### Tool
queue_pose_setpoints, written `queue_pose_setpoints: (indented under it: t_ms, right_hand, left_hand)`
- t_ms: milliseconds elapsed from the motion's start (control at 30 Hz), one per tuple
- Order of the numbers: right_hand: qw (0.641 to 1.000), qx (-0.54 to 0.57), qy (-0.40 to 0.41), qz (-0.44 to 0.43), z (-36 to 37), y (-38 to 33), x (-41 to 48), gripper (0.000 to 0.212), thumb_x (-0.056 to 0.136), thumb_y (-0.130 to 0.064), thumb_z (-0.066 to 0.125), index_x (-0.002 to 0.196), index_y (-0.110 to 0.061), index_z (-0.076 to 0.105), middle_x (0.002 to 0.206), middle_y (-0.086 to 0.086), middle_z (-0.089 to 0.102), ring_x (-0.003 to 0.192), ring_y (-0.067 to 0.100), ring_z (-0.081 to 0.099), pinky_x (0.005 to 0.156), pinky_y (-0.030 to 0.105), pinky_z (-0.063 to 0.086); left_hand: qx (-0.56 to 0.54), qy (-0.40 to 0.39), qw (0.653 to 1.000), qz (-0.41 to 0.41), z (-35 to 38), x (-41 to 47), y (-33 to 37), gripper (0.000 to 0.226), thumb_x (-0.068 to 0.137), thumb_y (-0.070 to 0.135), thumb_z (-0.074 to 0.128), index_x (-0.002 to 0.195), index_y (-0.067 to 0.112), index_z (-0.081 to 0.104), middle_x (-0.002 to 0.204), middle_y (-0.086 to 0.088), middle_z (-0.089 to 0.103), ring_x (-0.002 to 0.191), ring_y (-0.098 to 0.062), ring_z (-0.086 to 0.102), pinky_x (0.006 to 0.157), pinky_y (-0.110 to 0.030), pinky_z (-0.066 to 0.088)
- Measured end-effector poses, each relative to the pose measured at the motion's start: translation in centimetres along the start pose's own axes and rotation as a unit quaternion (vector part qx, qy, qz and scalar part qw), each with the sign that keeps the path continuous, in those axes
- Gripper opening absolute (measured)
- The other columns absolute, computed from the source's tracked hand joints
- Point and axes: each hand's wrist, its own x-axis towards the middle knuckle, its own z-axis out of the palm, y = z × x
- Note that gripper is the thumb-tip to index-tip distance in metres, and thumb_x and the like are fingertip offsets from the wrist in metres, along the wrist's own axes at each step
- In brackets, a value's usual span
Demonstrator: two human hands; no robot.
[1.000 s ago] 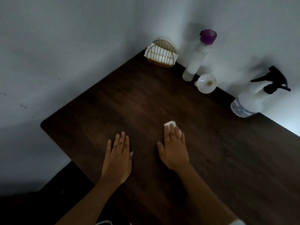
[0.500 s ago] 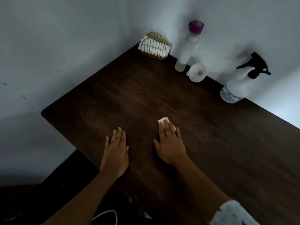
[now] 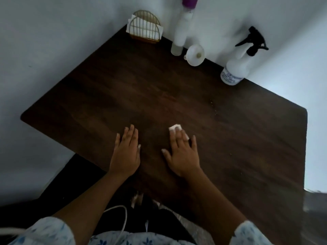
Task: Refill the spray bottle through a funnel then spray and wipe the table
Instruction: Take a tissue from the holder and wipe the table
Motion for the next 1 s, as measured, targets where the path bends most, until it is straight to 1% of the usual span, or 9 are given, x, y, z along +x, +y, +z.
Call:
queue_pose_setpoints:
  t_ms: [100,167,300,433,467,600,733,900,1000]
  right_hand:
    - [0.996,0.026,0.026,0.083,0.9,2.3,-3.7,0.081,0.088,-0.064,0.015,0.148,-0.016,-0.010,0.156,0.007,-0.013,0.145,0.024,-0.008,0.114,0.041,-0.008]
    - [0.995,0.038,0.042,0.085,2.2,1.7,-7.2,0.084,0.088,-0.065,0.018,0.149,-0.011,-0.003,0.154,0.011,-0.010,0.145,0.031,-0.003,0.117,0.039,-0.004]
    - [0.999,0.034,0.009,-0.004,3.9,-2.4,-9.9,0.089,0.085,-0.067,0.032,0.148,-0.006,0.014,0.153,0.019,0.013,0.142,0.035,0.006,0.111,0.041,0.004]
    - [0.995,0.005,0.027,-0.092,2.9,-2.0,-5.5,0.084,0.086,-0.065,0.032,0.148,-0.011,0.018,0.154,0.014,0.017,0.142,0.031,0.018,0.115,0.046,0.015]
    - [0.996,-0.005,0.027,-0.090,2.1,-0.7,-4.2,0.082,0.086,-0.064,0.031,0.149,-0.013,0.015,0.155,0.013,0.015,0.143,0.028,0.016,0.116,0.046,0.016]
    - [1.000,0.011,0.008,-0.028,0.1,4.5,-2.4,0.080,0.089,-0.065,0.017,0.146,-0.020,-0.015,0.155,0.006,-0.018,0.144,0.021,-0.013,0.116,0.039,-0.006]
    - [0.998,0.062,0.002,-0.002,1.4,5.7,-7.4,0.086,0.088,-0.065,0.021,0.147,-0.012,-0.011,0.154,0.009,-0.018,0.143,0.025,-0.016,0.119,0.037,-0.002]
    - [0.981,0.010,-0.046,-0.189,4.2,2.2,-11.9,0.088,0.079,-0.068,0.038,0.144,-0.010,0.032,0.150,0.016,0.021,0.138,0.033,0.026,0.114,0.042,0.018]
    - [0.967,0.002,-0.043,-0.252,4.3,0.5,-10.3,0.079,0.084,-0.068,0.030,0.144,-0.017,0.032,0.152,0.012,0.023,0.139,0.032,0.024,0.112,0.046,0.021]
  left_hand:
    - [-0.013,-0.012,1.000,0.025,0.1,-0.8,0.8,0.063,0.091,0.036,0.013,0.141,0.001,0.024,0.151,-0.014,0.022,0.141,-0.027,0.016,0.113,-0.047,0.013]
    - [-0.012,-0.017,0.999,0.038,0.2,-1.3,1.1,0.062,0.091,0.036,0.014,0.141,0.001,0.026,0.151,-0.015,0.023,0.140,-0.027,0.017,0.113,-0.047,0.015]
    - [-0.012,-0.017,1.000,0.018,0.6,-1.1,1.9,0.059,0.091,0.033,0.020,0.138,-0.001,0.032,0.148,-0.017,0.030,0.137,-0.031,0.026,0.110,-0.050,0.021]
    - [-0.021,0.006,1.000,0.010,0.8,-0.1,3.5,0.059,0.090,0.032,0.022,0.137,-0.002,0.033,0.146,-0.019,0.032,0.137,-0.030,0.026,0.109,-0.051,0.022]
    - [-0.021,0.014,1.000,0.005,0.9,0.1,4.0,0.059,0.090,0.031,0.022,0.137,-0.002,0.032,0.147,-0.019,0.032,0.137,-0.030,0.025,0.110,-0.051,0.021]
    - [-0.035,0.038,0.998,-0.024,1.6,0.1,5.8,0.063,0.089,0.035,0.016,0.140,0.001,0.027,0.150,-0.016,0.025,0.140,-0.025,0.016,0.113,-0.047,0.014]
    - [-0.052,0.044,0.996,-0.049,2.0,-0.6,6.6,0.067,0.089,0.041,0.009,0.143,0.003,0.020,0.153,-0.012,0.017,0.140,-0.018,0.005,0.115,-0.042,0.006]
    - [-0.055,0.078,0.989,-0.117,1.9,-1.7,6.1,0.066,0.088,0.038,0.013,0.141,0.000,0.026,0.151,-0.016,0.023,0.141,-0.025,0.014,0.114,-0.047,0.010]
    - [-0.067,0.093,0.983,-0.143,1.8,-2.3,6.0,0.068,0.088,0.041,0.011,0.141,0.001,0.023,0.152,-0.015,0.020,0.140,-0.020,0.009,0.115,-0.044,0.006]
